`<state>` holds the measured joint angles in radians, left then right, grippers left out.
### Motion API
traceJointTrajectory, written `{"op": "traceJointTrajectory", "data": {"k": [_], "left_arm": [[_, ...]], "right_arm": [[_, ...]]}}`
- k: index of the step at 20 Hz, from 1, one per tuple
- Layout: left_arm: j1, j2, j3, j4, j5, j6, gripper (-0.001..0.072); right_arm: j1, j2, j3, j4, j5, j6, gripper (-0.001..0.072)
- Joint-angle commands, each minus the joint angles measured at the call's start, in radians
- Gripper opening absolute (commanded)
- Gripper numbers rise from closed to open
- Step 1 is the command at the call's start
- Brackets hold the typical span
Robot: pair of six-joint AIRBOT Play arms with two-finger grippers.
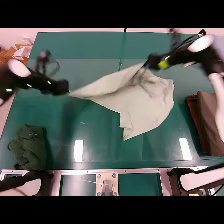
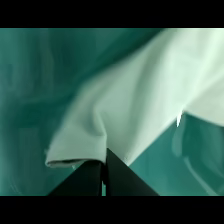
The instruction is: Fold the shirts.
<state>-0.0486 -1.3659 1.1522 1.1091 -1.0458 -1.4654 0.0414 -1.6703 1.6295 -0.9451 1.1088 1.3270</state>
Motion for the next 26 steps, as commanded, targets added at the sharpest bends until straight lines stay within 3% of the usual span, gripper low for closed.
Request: {"op": "traceJointTrajectory", "data": {"k": [1, 2, 3, 4, 7, 8, 9, 13, 15, 16, 17, 18, 22, 26], "left_arm": [[0.001, -0.218, -0.043, -0.084, 0.102, 0.0, 0.0018], [0.001, -0.247, -0.021, -0.085, 0.106, 0.0, 0.0018], [0.001, -0.265, 0.005, -0.084, 0.105, 0.001, 0.0018], [0.001, -0.27, 0.03, -0.084, 0.104, 0.006, 0.0018], [0.001, -0.269, 0.121, -0.043, 0.075, 0.009, 0.0018], [0.001, -0.269, 0.154, -0.028, 0.056, 0.009, 0.0018], [0.001, -0.269, 0.181, -0.022, 0.039, 0.01, 0.0018], [0.001, -0.269, 0.258, -0.016, -0.021, 0.034, 0.0019], [0.001, -0.269, 0.274, -0.016, -0.036, 0.036, 0.0019], [0.001, -0.269, 0.278, -0.016, -0.044, 0.046, 0.0019], [0.001, -0.269, 0.279, -0.016, -0.05, 0.055, 0.0019], [0.001, -0.269, 0.279, -0.015, -0.058, 0.06, 0.0019], [0.001, -0.269, 0.279, -0.009, -0.065, 0.06, 0.0019], [0.001, -0.269, 0.279, -0.009, -0.065, 0.055, 0.0019]], "right_arm": [[0.04, -0.173, -0.015, 0.001, -0.019, 0.008, 0.002], [0.024, -0.17, -0.01, 0.001, -0.011, 0.009, 0.0139], [-0.002, -0.161, 0.01, 0.0, 0.021, 0.012, 0.0336], [-0.043, -0.144, 0.04, -0.002, 0.078, 0.037, 0.0396], [-0.202, -0.057, 0.084, -0.002, 0.267, 0.113, 0.0386], [-0.255, -0.019, 0.068, -0.002, 0.322, 0.119, 0.0319], [-0.299, 0.02, 0.034, -0.01, 0.363, 0.138, 0.0298], [-0.415, 0.245, -0.331, -0.137, 0.376, 0.189, 0.029], [-0.457, 0.362, -0.551, -0.205, 0.322, 0.228, 0.0293], [-0.469, 0.417, -0.664, -0.203, 0.266, 0.237, 0.0339], [-0.469, 0.455, -0.76, -0.196, 0.21, 0.239, 0.0444], [-0.467, 0.478, -0.851, -0.162, 0.152, 0.24, 0.0475], [-0.411, 0.442, -1.054, 0.071, -0.085, 0.137, 0.0496], [-0.323, 0.334, -1.041, 0.224, -0.187, 0.037, 0.0473]]}}
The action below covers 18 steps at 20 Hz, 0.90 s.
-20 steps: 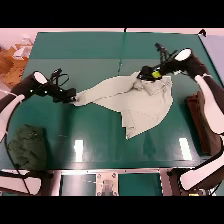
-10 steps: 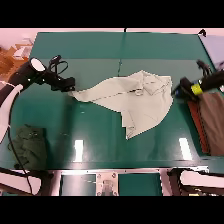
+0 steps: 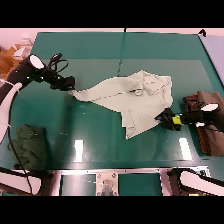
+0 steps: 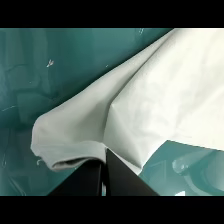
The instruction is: Fold the shirts.
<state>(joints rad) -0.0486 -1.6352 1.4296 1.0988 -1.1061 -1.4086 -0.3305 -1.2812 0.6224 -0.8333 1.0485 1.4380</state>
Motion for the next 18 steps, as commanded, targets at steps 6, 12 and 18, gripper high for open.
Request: {"op": "traceJointTrajectory", "data": {"k": [6, 12, 18], "left_arm": [[0.05, 0.001, 0.161, -0.023, -0.192, -0.108, 0.0019], [0.221, 0.233, 0.365, -0.23, -0.268, -0.11, 0.0019], [0.4, 0.713, 0.367, -0.358, 0.064, -0.174, 0.0019]], "right_arm": [[0.038, -0.049, 0.216, 0.104, 0.092, -0.164, 0.0017], [-0.019, 0.207, 0.768, 0.105, 0.254, -0.049, 0.0017], [-0.108, 0.377, 1.353, 0.102, 0.234, 0.081, 0.0018]]}}
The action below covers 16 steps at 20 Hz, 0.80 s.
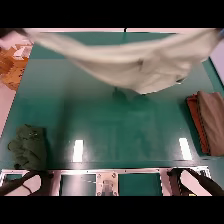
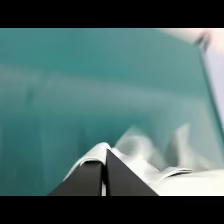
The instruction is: Fold the shirts.
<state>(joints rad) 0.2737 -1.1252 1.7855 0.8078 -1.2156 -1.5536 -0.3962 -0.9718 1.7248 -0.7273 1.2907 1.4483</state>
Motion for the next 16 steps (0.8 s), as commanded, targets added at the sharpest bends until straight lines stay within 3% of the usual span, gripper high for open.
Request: {"op": "traceJointTrajectory", "data": {"k": [1, 3, 10, 13, 16], "left_arm": [[0.097, 0.279, 0.011, -0.067, 0.246, -0.029, 0.002], [0.106, 0.386, 0.011, -0.057, 0.336, -0.028, 0.0019], [0.106, 0.469, 0.004, 0.019, 0.372, -0.02, 0.0019], [0.106, 0.423, -0.054, 0.029, 0.256, -0.018, 0.0019], [0.095, 0.309, -0.222, -0.018, 0.185, 0.01, 0.0019]], "right_arm": [[-0.062, 0.078, 0.33, -0.01, -0.021, 0.095, 0.0017], [-0.076, 0.1, 0.405, -0.005, -0.045, 0.13, 0.0017], [-0.076, 0.144, 0.359, -0.04, -0.049, 0.13, 0.0018], [-0.074, 0.129, 0.168, 0.003, -0.053, 0.08, 0.0017], [-0.06, 0.08, -0.132, 0.117, -0.122, -0.048, 0.0017]]}}
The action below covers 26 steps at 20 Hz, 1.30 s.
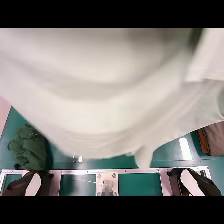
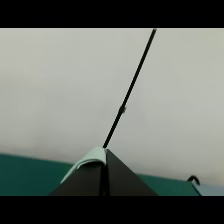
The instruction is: Fold the shirts.
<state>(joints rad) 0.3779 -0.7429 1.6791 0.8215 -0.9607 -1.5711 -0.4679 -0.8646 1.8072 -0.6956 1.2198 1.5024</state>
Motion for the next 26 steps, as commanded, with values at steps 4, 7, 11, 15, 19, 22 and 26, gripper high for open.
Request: {"op": "traceJointTrajectory", "data": {"k": [4, 7, 11, 15, 19, 22, 26], "left_arm": [[-0.238, -0.335, -0.425, -0.055, 0.199, 0.119, 0.0019], [-0.396, -0.603, -0.477, -0.078, 0.485, 0.14, 0.0019], [-0.472, -0.862, -0.38, -0.094, 0.655, 0.177, 0.002], [-0.454, -0.928, -0.317, -0.086, 0.63, 0.198, 0.0693], [-0.306, -0.927, -0.158, -0.066, 0.258, 0.217, 0.0617], [-0.174, -0.924, -0.036, -0.065, -0.108, 0.215, 0.0018], [-0.121, -0.777, -0.135, 0.185, -0.342, 0.202, 0.0017]], "right_arm": [[0.13, -0.2, -0.529, 0.086, -0.255, -0.253, 0.0018], [0.191, -0.448, -0.554, 0.087, -0.396, -0.304, 0.0017], [0.2, -0.786, -0.38, 0.094, -0.426, -0.307, 0.0019], [0.193, -0.941, -0.242, 0.093, -0.374, -0.307, 0.0315], [0.085, -0.915, -0.183, 0.091, -0.136, -0.303, 0.0202], [-0.007, -0.855, -0.2, 0.048, 0.078, -0.229, 0.0019], [-0.06, -0.636, -0.425, -0.172, 0.124, -0.175, 0.0018]]}}
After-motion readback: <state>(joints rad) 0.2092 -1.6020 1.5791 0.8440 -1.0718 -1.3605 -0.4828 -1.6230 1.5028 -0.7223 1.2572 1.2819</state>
